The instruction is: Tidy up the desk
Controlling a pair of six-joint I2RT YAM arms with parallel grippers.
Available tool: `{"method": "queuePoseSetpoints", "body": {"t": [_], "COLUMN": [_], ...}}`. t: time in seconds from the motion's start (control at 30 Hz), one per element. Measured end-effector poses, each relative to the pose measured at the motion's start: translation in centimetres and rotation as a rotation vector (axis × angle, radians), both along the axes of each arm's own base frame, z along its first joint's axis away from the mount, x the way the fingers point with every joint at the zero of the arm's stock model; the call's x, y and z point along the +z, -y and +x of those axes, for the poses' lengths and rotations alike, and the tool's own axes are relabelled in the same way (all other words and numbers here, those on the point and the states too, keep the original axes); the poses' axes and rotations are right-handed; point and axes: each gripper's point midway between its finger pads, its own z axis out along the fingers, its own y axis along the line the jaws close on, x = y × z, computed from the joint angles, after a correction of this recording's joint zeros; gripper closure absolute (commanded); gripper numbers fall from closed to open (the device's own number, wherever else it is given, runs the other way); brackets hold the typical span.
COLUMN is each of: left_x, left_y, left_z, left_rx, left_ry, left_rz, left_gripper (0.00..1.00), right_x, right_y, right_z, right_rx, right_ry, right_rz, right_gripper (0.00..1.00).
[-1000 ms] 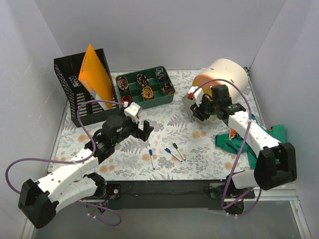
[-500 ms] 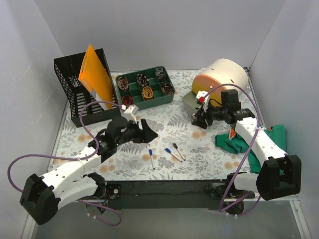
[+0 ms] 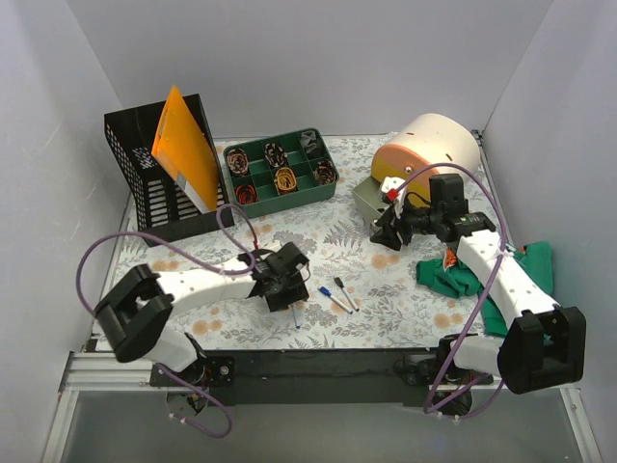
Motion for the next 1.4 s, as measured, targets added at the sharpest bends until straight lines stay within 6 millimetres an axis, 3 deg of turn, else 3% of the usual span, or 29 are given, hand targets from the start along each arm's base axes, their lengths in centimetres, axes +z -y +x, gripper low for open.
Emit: {"method": "queuePoseSetpoints", "body": {"t": [0.1, 0.17, 0.27, 0.43, 0.57, 1.07, 1.23, 1.4], "left_x": [-1.6, -1.7, -1.7, -2.0, -2.1, -1.9, -0.7, 2.2], "left_y": [-0.1, 0.1, 0.0, -0.7, -1.1, -0.9, 0.7, 2.6], "left_z": [0.6, 1.1, 1.3, 1.2, 1.1, 2.2, 4.2, 8.2], "left_rx": [0.064, 0.096, 0.119, 0.133, 0.131, -0.1, -0.113, -0.021], "left_ry": [-0.034, -0.031, -0.023, -0.019, -0.023, 0.085, 0.179, 0.284], "left_rz": [0.124, 0.161, 0.193, 0.24, 0.266, 0.347, 0.265, 0.112], "left_gripper": [0.5, 0.51, 0.55, 0.73, 0.77, 0.98, 0.99, 1.0], "right_x": [0.4, 0.6, 0.8, 1.0, 1.0, 1.5, 1.6, 1.7], "right_y": [0.1, 0.1, 0.1, 0.2, 0.2, 0.7, 1.1, 1.4], "right_z": [0.0, -0.1, -0.1, -0.1, -0.1, 0.1, 0.0, 0.0], "right_rx": [0.0, 0.0, -0.001, 0.0, 0.0, -0.018, -0.028, -0.038], "right_ry": [0.018, 0.027, 0.039, 0.046, 0.047, 0.062, 0.069, 0.073], "right_rz": [0.0, 0.0, 0.0, 0.0, 0.0, 0.004, 0.006, 0.007], "right_gripper": [0.44, 0.44, 0.44, 0.44, 0.44, 0.44, 0.43, 0.43]}}
